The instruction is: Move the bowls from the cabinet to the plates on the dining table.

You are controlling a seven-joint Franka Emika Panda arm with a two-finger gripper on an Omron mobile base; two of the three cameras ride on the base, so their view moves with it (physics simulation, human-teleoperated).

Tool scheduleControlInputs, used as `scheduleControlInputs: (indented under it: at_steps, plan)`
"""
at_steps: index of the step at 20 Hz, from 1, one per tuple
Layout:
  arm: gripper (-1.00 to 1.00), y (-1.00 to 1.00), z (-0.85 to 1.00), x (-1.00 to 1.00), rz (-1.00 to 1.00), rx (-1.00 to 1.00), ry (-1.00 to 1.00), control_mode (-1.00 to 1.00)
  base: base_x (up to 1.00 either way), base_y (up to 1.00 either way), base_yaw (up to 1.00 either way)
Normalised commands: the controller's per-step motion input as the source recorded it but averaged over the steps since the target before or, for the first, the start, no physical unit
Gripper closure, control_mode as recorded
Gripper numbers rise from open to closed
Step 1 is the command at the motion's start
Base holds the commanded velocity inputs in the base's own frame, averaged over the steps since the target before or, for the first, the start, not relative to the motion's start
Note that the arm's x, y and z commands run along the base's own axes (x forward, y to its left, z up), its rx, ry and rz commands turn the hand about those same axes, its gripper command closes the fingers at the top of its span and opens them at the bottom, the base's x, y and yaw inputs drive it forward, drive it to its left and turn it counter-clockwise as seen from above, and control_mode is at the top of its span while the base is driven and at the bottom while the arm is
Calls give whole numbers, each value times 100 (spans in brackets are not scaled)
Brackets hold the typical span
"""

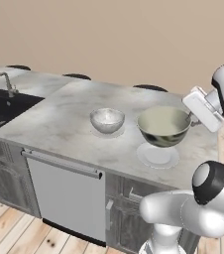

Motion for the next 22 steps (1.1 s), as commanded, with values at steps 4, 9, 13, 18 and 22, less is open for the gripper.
scheduleControlInputs:
  at_steps: [4,9,13,18,22]
  plan:
    - [100,-9,-18,6,0,0,0,-100,0,0,0]
    - [100,-13,-14,3,0,0,1,-100,0,0,0]
    - [100,-14,-17,1,0,0,0,-100,0,0,0]
    - [100,-9,-21,4,0,0,0,-100,0,0,0]
    - [100,-4,-23,5,0,0,-1,-100,0,0,0]
